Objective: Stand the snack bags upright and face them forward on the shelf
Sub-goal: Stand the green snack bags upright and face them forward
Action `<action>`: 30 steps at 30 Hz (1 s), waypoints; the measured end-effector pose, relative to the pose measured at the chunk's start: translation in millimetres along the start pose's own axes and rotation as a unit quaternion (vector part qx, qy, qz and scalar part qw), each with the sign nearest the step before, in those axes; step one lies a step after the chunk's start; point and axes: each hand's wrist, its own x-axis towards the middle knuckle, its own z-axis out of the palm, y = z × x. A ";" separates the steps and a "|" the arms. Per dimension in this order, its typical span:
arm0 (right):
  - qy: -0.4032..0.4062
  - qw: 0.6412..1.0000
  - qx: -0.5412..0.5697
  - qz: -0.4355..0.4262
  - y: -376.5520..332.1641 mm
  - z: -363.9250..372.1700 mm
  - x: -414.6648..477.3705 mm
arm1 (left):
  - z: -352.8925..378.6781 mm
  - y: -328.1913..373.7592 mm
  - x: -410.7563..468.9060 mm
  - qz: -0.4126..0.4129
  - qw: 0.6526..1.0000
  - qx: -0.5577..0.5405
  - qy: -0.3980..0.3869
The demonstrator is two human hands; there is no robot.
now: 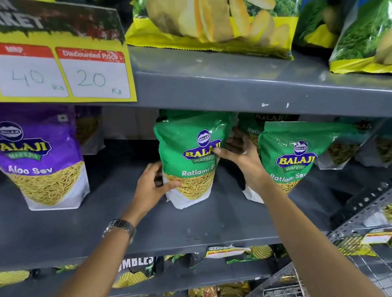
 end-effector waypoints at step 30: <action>0.050 0.997 0.032 -0.048 6.2 10.3 -30.3 | 31.9 5.2 -21.1 -0.011 0.978 -0.188 0.088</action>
